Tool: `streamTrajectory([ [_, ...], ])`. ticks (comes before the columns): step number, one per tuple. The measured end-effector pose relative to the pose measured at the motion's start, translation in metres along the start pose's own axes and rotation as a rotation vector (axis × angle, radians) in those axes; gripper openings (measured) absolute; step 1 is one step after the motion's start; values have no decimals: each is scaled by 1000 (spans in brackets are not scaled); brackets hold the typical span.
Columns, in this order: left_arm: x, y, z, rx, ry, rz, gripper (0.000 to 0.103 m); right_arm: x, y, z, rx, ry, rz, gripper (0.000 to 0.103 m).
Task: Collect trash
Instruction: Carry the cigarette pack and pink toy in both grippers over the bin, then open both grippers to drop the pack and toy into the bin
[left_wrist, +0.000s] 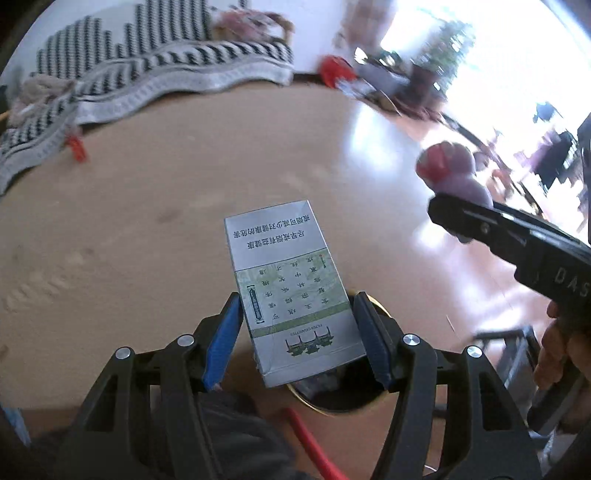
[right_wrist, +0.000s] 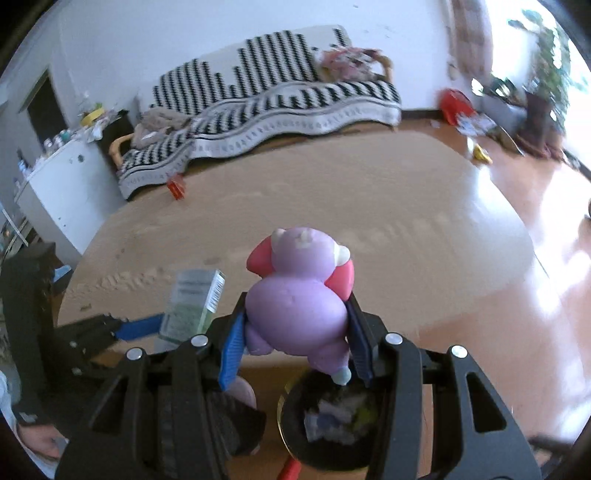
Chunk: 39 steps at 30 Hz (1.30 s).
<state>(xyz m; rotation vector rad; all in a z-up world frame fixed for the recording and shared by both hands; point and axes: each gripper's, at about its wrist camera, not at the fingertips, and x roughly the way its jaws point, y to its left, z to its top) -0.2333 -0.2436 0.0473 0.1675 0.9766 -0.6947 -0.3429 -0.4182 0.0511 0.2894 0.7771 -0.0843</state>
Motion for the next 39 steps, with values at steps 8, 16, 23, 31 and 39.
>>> streamTrajectory([
  [8, 86, -60, -72, 87, 220, -24, 60, 54, -91, -126, 291, 230, -7, 49],
  [16, 129, -53, -89, 56, 290, -43, 60, 61, -104, -159, 265, 299, -17, 49],
  [23, 149, -58, -88, 25, 317, -33, 60, 85, -95, -141, 288, 318, -10, 49],
  [31, 153, -59, -88, 5, 326, -49, 68, 98, -94, -132, 317, 320, 19, 61],
  [39, 142, -56, -85, -79, 298, -128, 97, 65, -112, -107, 412, 167, 36, 96],
])
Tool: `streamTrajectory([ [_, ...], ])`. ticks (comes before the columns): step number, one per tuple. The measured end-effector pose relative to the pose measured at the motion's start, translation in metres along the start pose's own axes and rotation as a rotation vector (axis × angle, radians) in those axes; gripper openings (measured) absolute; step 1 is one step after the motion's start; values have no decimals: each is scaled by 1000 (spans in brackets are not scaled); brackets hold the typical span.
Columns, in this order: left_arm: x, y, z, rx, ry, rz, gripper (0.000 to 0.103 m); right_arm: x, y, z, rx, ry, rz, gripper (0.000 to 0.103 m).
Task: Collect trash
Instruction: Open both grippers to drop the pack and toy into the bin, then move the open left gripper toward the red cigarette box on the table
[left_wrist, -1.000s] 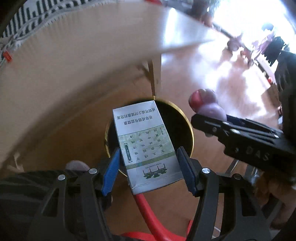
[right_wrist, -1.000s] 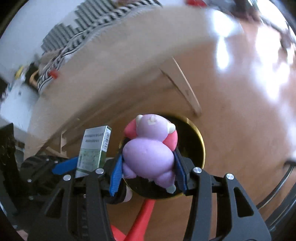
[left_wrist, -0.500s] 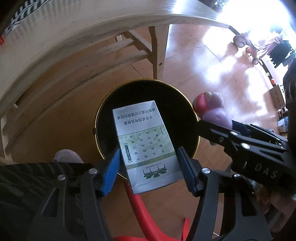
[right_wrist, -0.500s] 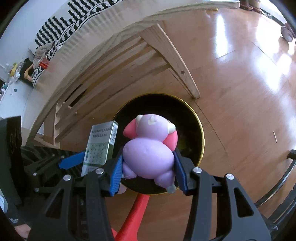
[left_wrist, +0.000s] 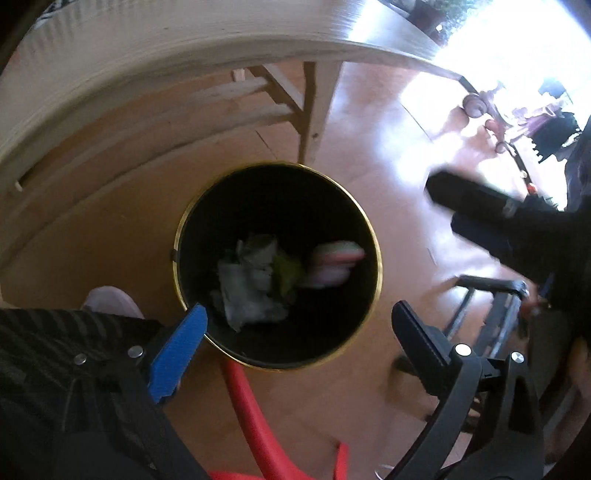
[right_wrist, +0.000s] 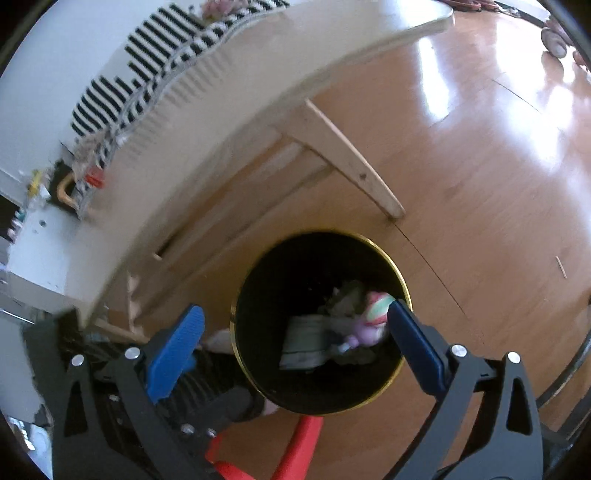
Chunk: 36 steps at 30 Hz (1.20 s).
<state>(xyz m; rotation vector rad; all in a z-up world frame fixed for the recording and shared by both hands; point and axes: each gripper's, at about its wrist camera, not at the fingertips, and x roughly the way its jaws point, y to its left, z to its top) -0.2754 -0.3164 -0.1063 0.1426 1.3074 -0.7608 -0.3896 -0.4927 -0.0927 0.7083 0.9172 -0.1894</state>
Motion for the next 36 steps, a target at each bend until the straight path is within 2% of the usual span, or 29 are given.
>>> streamTrajectory([
  [4, -45, -20, 6, 68, -117, -26, 97, -32, 24, 14, -74, -131, -18, 96],
  [7, -89, -19, 21, 107, -226, 6, 97, -44, 56, 27, -175, -193, -50, 96],
  [9, -118, -3, 35, 76, -300, 37, 97, -43, 82, 39, -245, -210, -55, 96],
  [13, -173, 72, 70, -58, -410, 182, 97, -11, 136, 63, -378, -183, -93, 96],
  [17, -189, 155, 91, -215, -399, 342, 97, 39, 177, 75, -456, -125, -131, 96],
  [21, -182, 224, 108, -314, -346, 433, 97, 90, 208, 83, -509, -54, -148, 96],
  [23, -175, 247, 116, -335, -318, 454, 97, 112, 223, 88, -537, -27, -149, 96],
  [26, -167, 279, 130, -380, -286, 448, 97, 139, 244, 94, -572, 0, -147, 97],
  [29, -153, 305, 155, -429, -277, 431, 97, 157, 265, 102, -611, -17, -162, 98],
  [36, -137, 347, 228, -356, -313, 495, 97, 204, 309, 140, -643, -33, -176, 98],
])
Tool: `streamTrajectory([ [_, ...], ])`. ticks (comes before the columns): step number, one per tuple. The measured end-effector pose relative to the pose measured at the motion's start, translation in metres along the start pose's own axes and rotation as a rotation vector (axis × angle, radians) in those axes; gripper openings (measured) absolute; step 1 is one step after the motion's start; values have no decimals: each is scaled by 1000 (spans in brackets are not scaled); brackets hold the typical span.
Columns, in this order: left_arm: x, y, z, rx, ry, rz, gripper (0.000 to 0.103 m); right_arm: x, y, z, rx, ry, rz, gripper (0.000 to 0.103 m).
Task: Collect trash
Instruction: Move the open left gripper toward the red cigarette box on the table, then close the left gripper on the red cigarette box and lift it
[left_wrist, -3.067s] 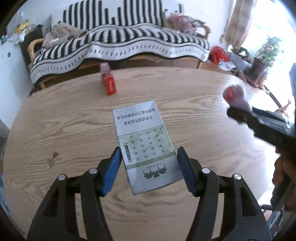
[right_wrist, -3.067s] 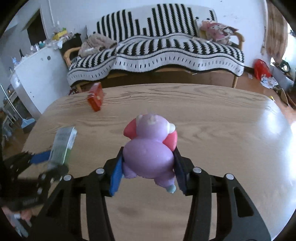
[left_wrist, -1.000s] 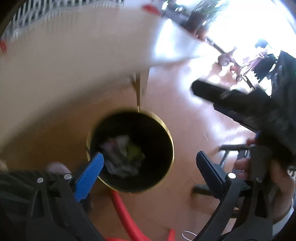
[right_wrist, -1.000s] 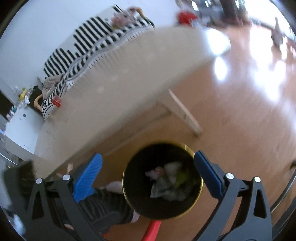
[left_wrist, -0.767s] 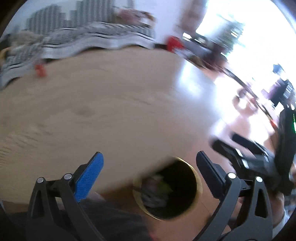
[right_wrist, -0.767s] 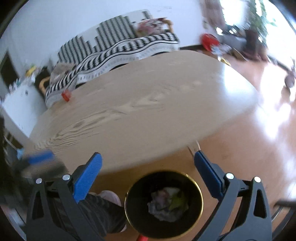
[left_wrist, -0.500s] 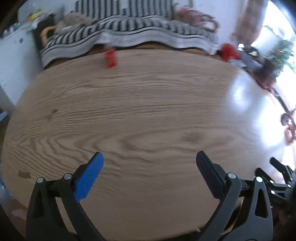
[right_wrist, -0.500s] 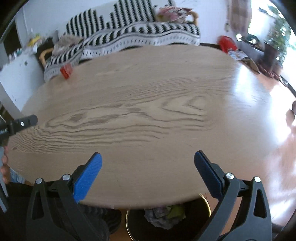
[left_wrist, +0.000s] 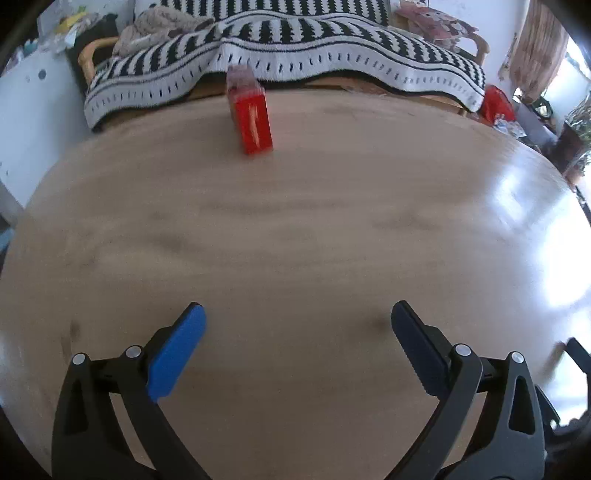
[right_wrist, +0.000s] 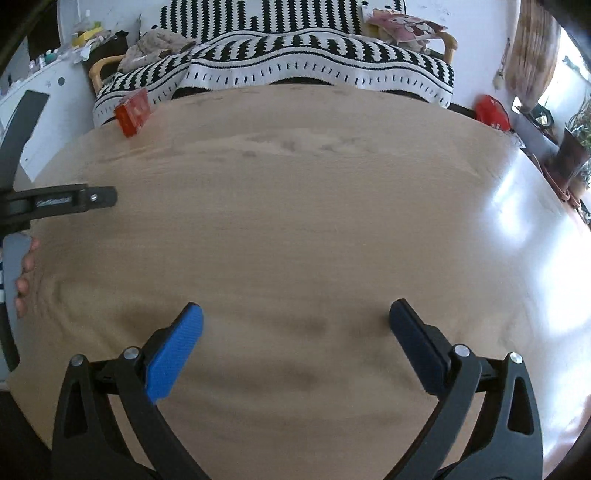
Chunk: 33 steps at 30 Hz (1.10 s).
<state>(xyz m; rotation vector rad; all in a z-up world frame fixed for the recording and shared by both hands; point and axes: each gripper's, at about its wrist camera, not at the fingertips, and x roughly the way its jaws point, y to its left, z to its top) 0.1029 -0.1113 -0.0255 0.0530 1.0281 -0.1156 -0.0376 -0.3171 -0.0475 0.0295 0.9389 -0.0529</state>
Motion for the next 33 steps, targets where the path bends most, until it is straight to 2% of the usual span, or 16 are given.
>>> streamTrajectory([
  [6, 39, 10, 65, -17, -23, 21, 97, 27, 8, 38, -20, -18, 17, 98],
  [15, 63, 17, 112, -39, -34, 32, 97, 41, 12, 55, -52, -28, 42, 98],
  [16, 63, 18, 114, -38, -43, 31, 95, 41, 12, 55, -53, -28, 45, 98],
  [17, 61, 18, 114, -31, -62, 36, 74, 40, 10, 54, -54, -29, 49, 98],
  [18, 57, 18, 117, -5, -84, 30, 33, 39, 10, 53, -59, -33, 48, 96],
  [19, 56, 18, 117, 1, -73, 9, 23, 35, 8, 52, -55, -52, 46, 78],
  [20, 55, 21, 116, -13, -57, -23, 23, 31, 6, 52, -49, -70, 40, 57],
  [21, 52, 23, 115, -32, -53, -35, 22, 29, 1, 52, -6, -67, 35, 8],
  [22, 47, 26, 113, -42, -61, -30, 22, 28, -2, 53, 21, -62, 48, 4],
  [23, 41, 27, 111, -43, -70, -28, 22, 26, -6, 52, 54, -68, 70, 4],
  [25, 25, 27, 103, -34, -88, -34, 22, 18, -6, 49, 61, -83, 63, 3],
  [33, -55, 4, 60, 74, -152, -63, 22, -40, -5, 32, 82, -133, 91, 3],
])
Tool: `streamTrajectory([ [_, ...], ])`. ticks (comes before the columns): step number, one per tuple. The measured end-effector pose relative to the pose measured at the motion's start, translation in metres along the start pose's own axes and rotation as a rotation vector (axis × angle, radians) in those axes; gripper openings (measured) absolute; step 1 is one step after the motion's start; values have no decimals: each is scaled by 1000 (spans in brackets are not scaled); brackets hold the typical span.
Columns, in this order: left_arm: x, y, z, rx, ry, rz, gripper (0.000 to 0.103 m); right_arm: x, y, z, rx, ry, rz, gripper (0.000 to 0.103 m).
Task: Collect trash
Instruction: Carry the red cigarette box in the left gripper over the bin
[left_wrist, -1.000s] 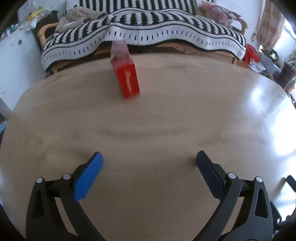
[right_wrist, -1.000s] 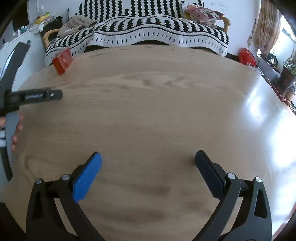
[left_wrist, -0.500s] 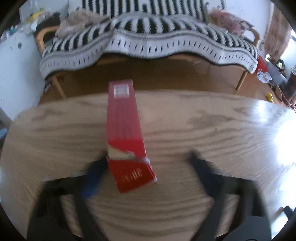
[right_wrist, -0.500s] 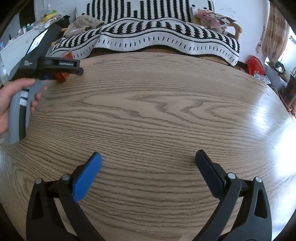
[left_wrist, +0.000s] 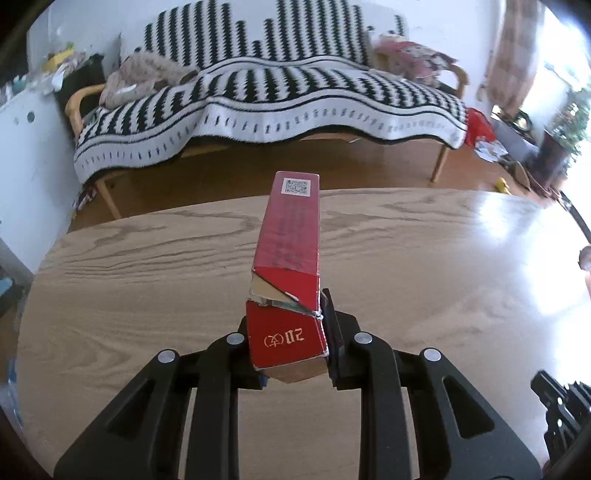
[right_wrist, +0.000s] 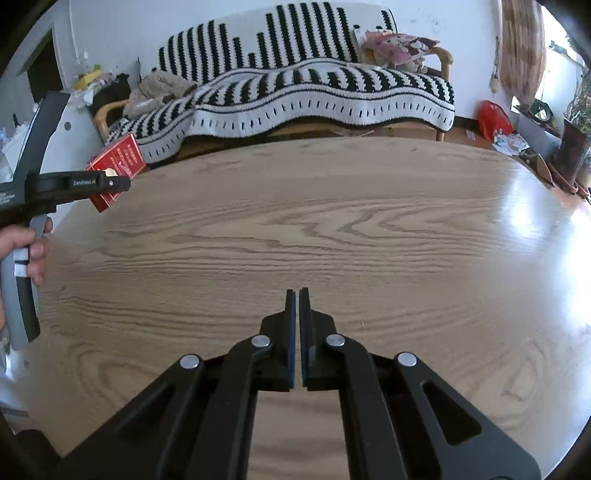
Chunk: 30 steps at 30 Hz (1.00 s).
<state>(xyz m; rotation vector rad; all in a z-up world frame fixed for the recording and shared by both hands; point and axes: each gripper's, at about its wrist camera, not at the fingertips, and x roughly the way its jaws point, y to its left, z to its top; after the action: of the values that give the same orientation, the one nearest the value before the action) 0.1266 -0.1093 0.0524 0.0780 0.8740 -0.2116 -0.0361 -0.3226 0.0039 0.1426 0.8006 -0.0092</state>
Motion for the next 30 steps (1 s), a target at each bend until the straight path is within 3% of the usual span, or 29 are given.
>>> streamTrajectory([
  [14, -128, -93, -70, 159, -45, -127, 22, -137, -12, -26, 30, -109, -36, 3],
  [21, -157, -160, -145, 240, 31, -253, 22, -193, -36, -75, 71, -103, -101, 3],
  [27, -175, -218, -203, 305, 102, -369, 22, -236, -80, -128, 162, -83, -157, 3],
  [30, -187, -240, -223, 344, 106, -404, 22, -254, -94, -150, 180, -76, -186, 3],
])
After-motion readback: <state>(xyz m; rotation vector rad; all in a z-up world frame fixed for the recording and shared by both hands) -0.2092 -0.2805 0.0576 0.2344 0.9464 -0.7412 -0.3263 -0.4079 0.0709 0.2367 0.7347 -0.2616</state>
